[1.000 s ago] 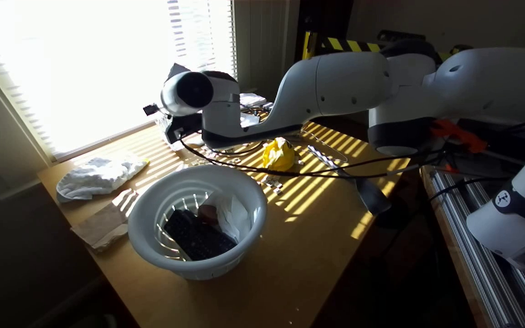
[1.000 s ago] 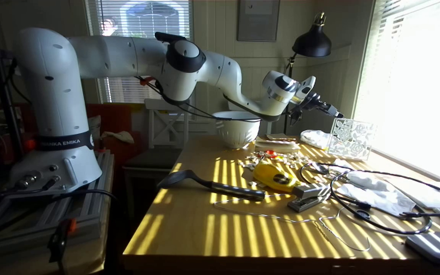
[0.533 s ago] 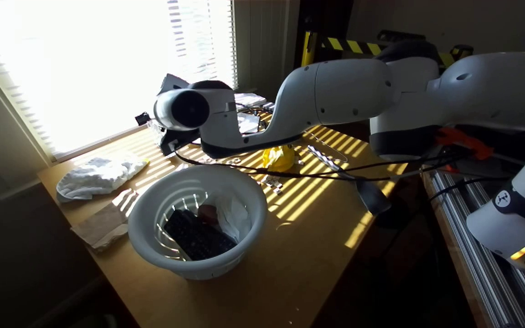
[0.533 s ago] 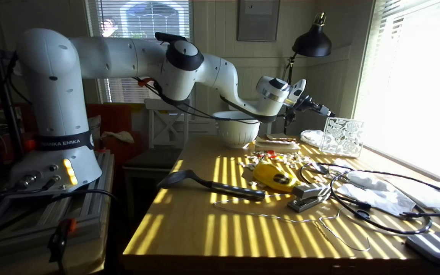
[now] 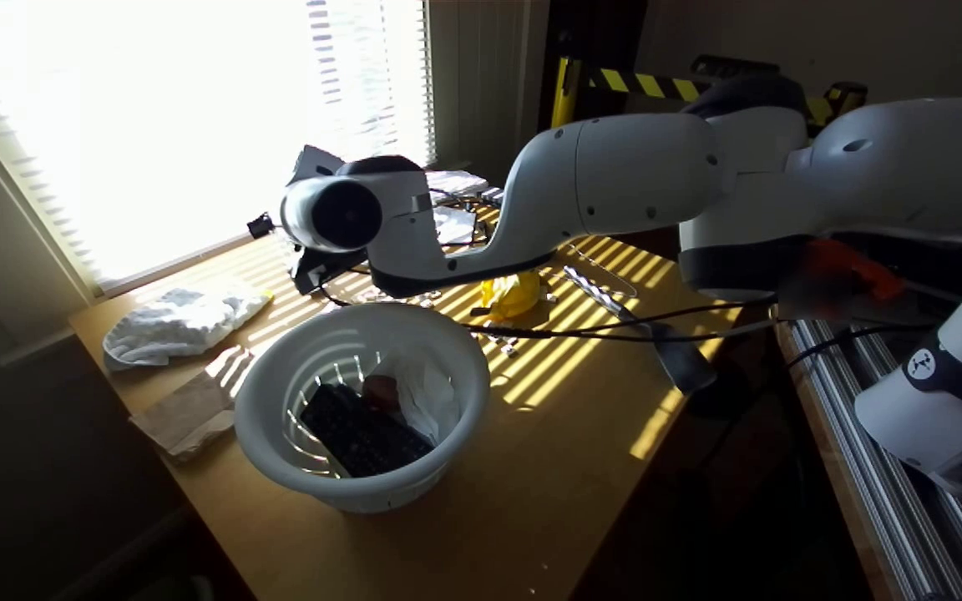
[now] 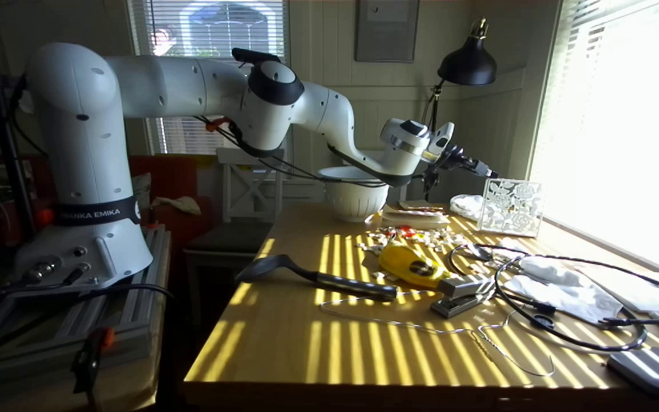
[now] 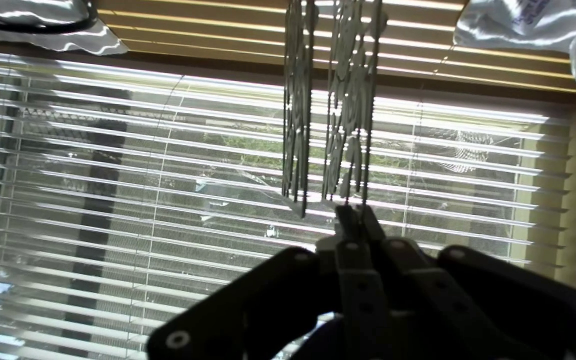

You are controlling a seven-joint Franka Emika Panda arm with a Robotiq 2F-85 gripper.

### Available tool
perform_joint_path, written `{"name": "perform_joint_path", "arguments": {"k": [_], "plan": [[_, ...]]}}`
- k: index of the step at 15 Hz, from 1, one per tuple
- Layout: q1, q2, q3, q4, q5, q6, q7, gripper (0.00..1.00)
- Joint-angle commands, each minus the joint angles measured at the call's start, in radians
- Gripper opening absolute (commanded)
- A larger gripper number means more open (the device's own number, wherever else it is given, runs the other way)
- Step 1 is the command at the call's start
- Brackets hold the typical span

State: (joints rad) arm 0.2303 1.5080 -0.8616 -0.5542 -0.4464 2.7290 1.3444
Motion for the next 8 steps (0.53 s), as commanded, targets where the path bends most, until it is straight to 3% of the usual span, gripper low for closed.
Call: {"name": "perform_joint_path", "arguments": {"k": [1, 2, 3, 4, 8], "plan": [[0.024, 0.0, -0.023, -0.027, -0.046, -0.012, 0.066, 0.01], [0.021, 0.0, -0.005, -0.027, -0.036, -0.014, 0.044, 0.01], [0.022, 0.0, 0.003, -0.029, -0.029, -0.018, 0.032, 0.28], [0.022, 0.0, 0.009, -0.03, -0.025, -0.017, 0.026, 0.29], [0.019, -0.001, 0.018, -0.03, -0.018, -0.03, 0.019, 0.56]]}}
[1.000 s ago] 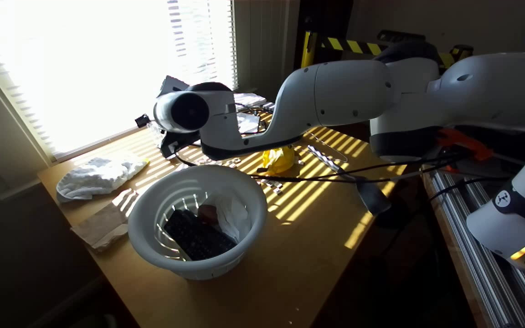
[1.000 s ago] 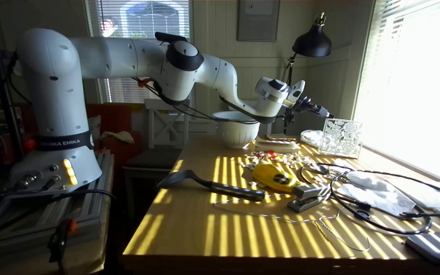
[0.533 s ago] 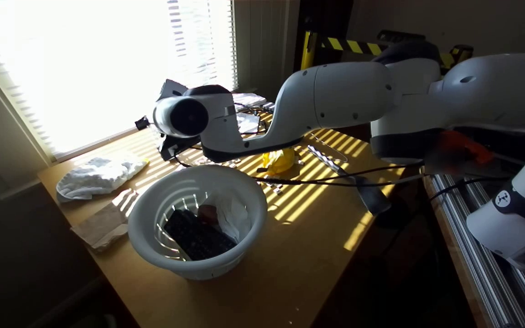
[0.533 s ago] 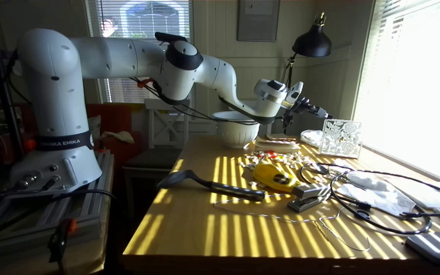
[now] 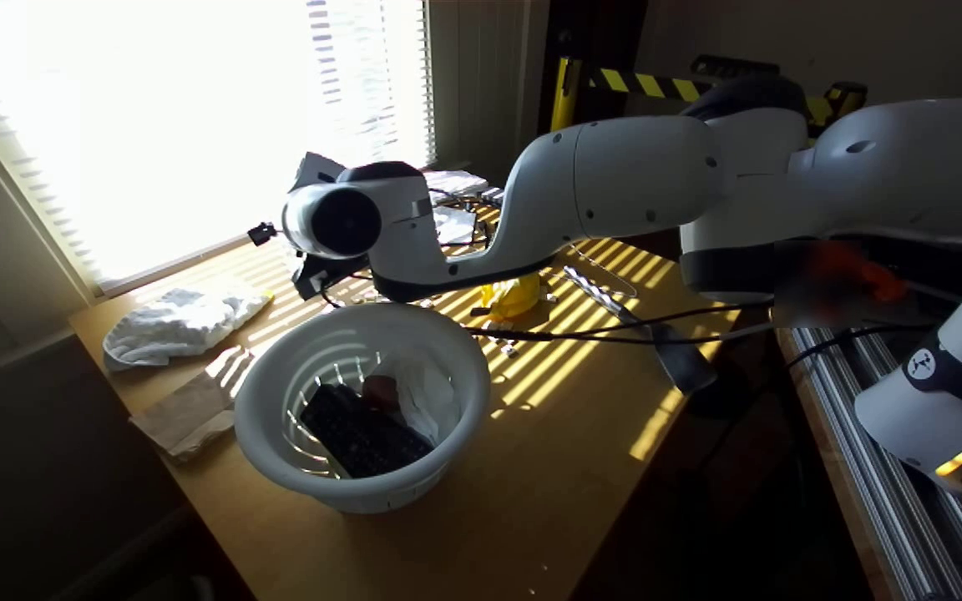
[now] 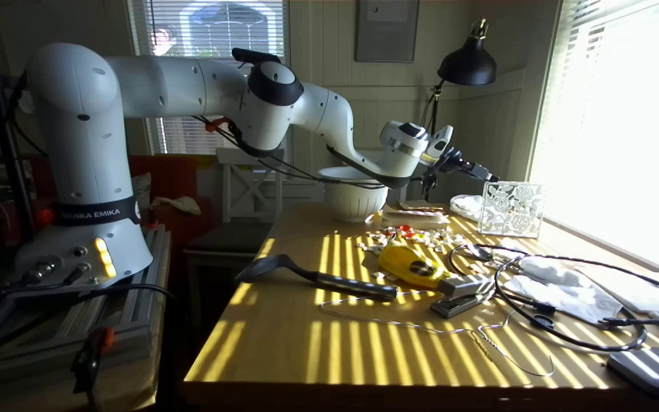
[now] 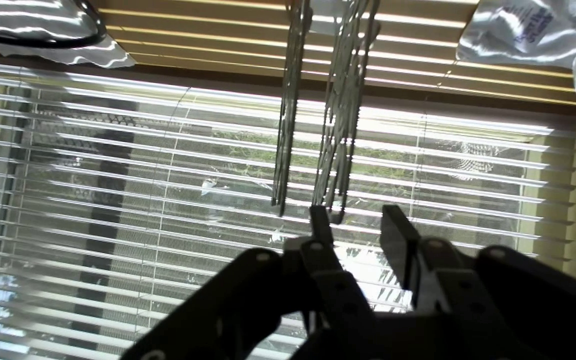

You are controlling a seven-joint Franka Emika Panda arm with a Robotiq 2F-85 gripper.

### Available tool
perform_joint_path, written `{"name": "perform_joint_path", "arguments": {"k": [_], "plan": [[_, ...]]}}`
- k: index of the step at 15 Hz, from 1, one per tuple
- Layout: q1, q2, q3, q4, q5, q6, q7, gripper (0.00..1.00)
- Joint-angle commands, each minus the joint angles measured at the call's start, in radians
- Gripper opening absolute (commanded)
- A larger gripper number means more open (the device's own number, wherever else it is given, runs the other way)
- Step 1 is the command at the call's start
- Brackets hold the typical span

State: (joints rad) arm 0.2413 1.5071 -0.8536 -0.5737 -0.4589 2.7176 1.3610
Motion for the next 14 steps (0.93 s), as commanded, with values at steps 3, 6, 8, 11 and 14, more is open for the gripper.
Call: {"name": "perform_joint_path", "arguments": {"k": [3, 6, 8, 11, 14], "plan": [[0.004, 0.0, -0.003, 0.0, -0.007, -0.028, 0.007, 0.76], [0.003, 0.0, -0.024, 0.008, -0.012, -0.024, 0.021, 0.98], [0.002, -0.002, -0.04, 0.015, -0.017, -0.018, 0.02, 1.0], [-0.004, -0.006, -0.035, 0.019, -0.007, -0.011, -0.005, 1.0], [-0.002, -0.036, -0.06, 0.0, -0.004, -0.036, 0.02, 0.75]]}}
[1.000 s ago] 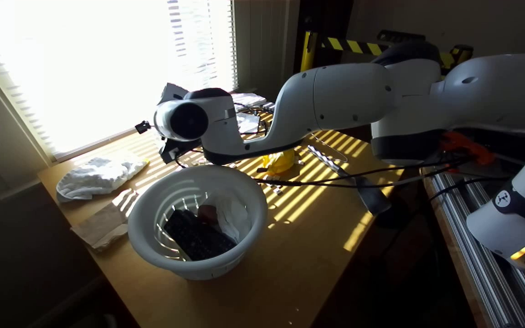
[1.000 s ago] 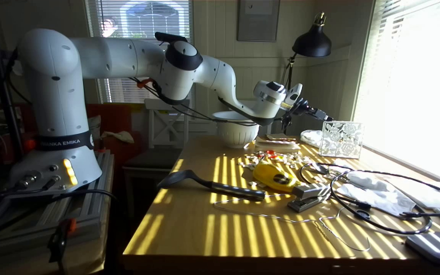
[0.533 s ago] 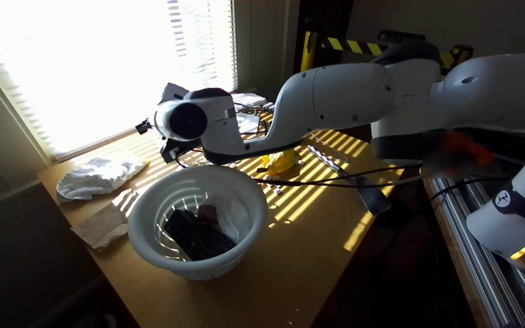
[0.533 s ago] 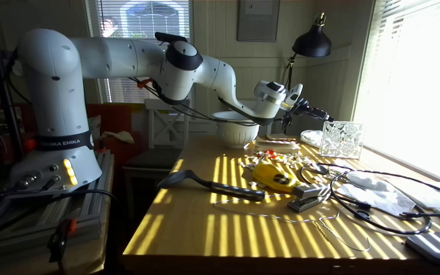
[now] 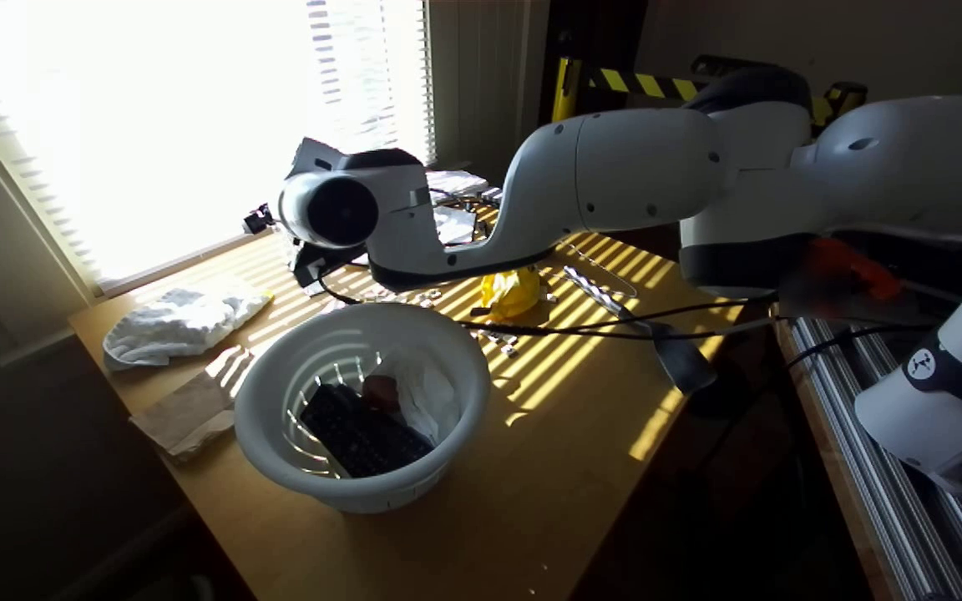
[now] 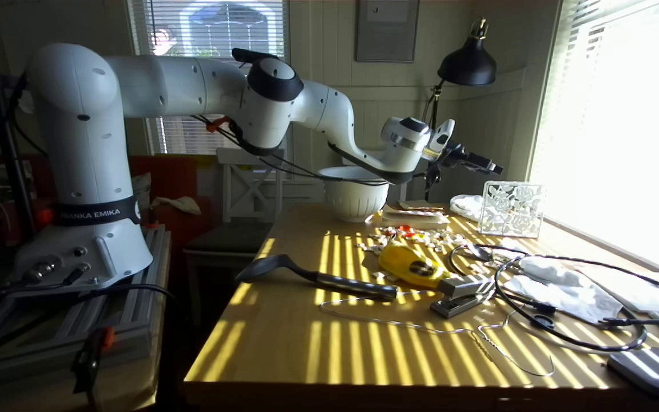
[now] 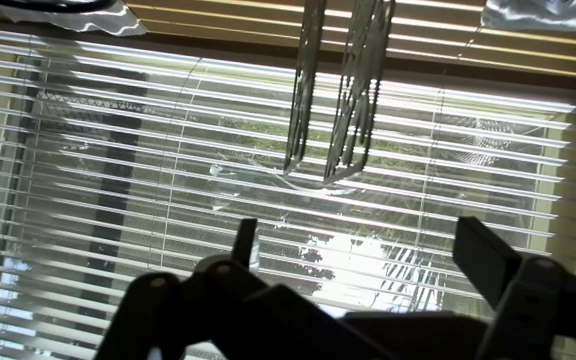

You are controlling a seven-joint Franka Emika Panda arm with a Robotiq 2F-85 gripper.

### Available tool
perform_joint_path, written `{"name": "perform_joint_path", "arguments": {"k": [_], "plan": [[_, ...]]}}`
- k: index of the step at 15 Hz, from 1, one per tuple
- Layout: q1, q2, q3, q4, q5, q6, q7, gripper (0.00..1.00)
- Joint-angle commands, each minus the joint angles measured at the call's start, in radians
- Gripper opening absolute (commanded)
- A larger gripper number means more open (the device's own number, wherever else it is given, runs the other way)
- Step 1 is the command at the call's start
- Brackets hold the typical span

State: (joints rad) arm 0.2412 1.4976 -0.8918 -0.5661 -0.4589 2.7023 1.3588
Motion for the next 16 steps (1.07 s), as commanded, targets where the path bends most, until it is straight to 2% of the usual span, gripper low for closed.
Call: {"name": "perform_joint_path", "arguments": {"k": [1, 5, 6, 8, 10, 11, 12, 14, 16], "plan": [[-0.011, -0.051, -0.012, -0.021, 0.007, -0.01, 0.016, 0.72], [-0.073, -0.143, 0.07, -0.057, 0.043, 0.1, -0.043, 0.44], [-0.056, -0.09, 0.022, -0.01, 0.013, 0.036, -0.001, 0.61], [-0.084, -0.123, 0.048, -0.015, 0.014, 0.073, -0.017, 0.47], [-0.088, -0.129, 0.055, -0.024, 0.014, 0.085, -0.018, 0.44], [-0.086, -0.129, 0.059, -0.028, 0.014, 0.085, -0.018, 0.19], [-0.106, -0.131, 0.112, -0.026, 0.045, 0.136, -0.038, 0.19], [-0.139, -0.159, 0.216, -0.038, 0.088, 0.209, -0.081, 0.04], [-0.176, -0.189, 0.328, -0.059, 0.119, 0.29, -0.145, 0.0]]}}
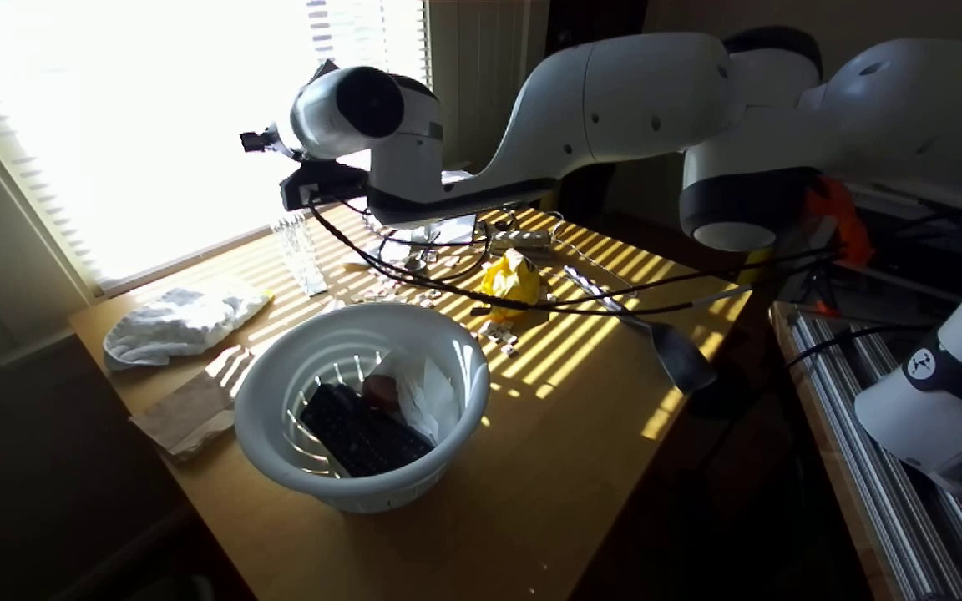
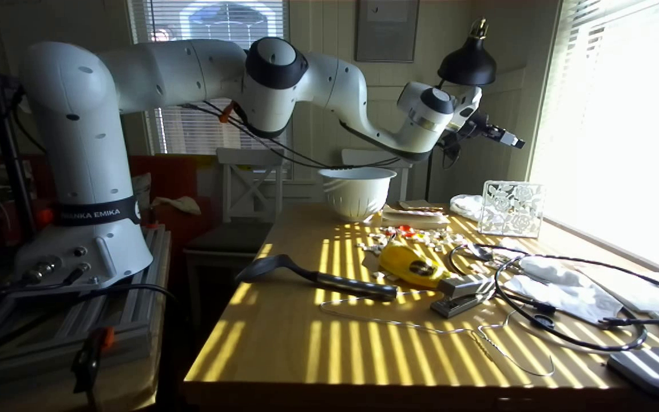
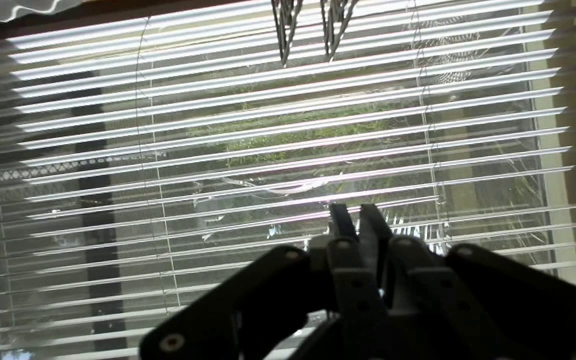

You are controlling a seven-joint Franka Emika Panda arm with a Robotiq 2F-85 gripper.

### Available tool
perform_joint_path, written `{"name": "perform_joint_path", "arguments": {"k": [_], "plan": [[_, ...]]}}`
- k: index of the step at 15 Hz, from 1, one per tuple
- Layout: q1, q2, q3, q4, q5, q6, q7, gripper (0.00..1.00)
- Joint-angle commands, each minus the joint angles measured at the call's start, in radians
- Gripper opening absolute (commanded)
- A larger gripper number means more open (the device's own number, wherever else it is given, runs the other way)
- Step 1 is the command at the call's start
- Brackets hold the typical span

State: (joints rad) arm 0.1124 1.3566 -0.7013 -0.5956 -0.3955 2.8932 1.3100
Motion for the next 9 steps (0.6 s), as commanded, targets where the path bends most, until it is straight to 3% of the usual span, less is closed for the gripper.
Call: {"name": "perform_joint_path", "arguments": {"k": [1, 5, 6, 7, 9], "plan": [[-0.07, -0.065, 0.209, -0.041, 0.072, 0.132, -0.14, 0.0], [-0.163, -0.138, 0.53, -0.12, 0.174, 0.21, -0.371, 0.0], [-0.145, -0.076, 0.41, -0.026, 0.114, 0.171, -0.263, 0.01], [-0.16, -0.089, 0.468, -0.04, 0.133, 0.177, -0.313, 0.01], [-0.166, -0.103, 0.508, -0.059, 0.141, 0.182, -0.338, 0.0]]}}
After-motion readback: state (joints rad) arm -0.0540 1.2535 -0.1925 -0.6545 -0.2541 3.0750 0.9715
